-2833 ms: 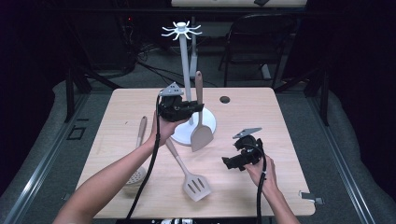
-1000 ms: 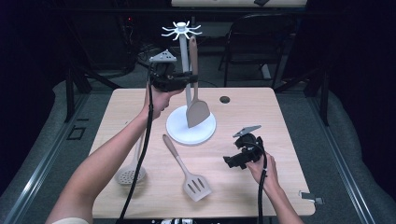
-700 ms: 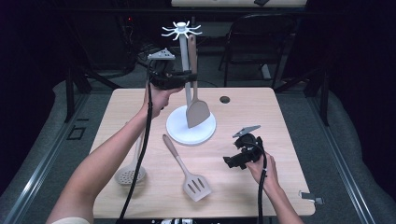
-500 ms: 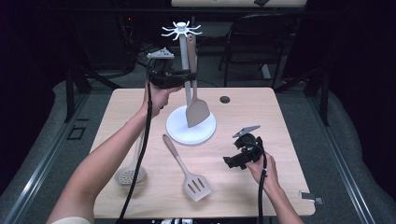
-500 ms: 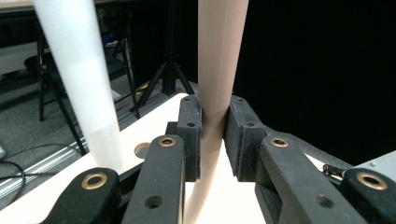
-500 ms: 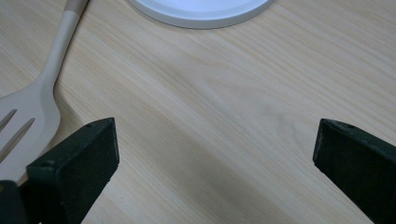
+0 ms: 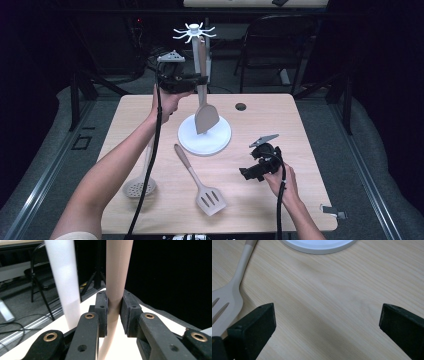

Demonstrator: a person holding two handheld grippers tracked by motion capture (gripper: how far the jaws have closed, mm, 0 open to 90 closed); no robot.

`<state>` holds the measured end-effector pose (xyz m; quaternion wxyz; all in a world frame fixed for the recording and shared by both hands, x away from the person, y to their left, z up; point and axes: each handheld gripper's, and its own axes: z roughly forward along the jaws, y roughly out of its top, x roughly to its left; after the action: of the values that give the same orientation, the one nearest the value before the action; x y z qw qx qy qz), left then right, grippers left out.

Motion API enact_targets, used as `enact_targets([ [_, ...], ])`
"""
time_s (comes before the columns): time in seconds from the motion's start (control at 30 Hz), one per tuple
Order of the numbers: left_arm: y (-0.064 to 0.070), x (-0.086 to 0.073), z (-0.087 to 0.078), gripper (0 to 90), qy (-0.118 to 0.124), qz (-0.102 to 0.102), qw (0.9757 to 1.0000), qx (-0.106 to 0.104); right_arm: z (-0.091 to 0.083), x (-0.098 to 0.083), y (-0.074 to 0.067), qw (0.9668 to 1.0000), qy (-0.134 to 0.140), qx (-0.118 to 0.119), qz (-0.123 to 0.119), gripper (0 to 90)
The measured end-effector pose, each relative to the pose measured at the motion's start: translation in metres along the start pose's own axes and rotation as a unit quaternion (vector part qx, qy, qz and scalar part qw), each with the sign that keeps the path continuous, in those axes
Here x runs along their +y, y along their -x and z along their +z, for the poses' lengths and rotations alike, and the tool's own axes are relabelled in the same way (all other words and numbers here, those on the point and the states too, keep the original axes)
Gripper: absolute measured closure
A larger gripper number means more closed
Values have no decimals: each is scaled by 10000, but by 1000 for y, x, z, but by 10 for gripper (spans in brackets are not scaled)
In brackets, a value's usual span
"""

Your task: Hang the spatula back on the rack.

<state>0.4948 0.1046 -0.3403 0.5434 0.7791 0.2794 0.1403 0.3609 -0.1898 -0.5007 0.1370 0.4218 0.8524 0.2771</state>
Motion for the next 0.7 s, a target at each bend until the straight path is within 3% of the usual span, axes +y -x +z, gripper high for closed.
enact_targets([
  [0.23,3,0,3,773,25,234,9993,295,0,0,-1,10000,6,-24,-10,6],
  [0.57,4,-2,3,764,79,341,9986,402,-1,0,-1,10000,-10,-44,-28,8],
  [0.7,4,-2,-3,625,228,170,9985,468,-1,0,-1,10000,-36,-34,-55,10],
])
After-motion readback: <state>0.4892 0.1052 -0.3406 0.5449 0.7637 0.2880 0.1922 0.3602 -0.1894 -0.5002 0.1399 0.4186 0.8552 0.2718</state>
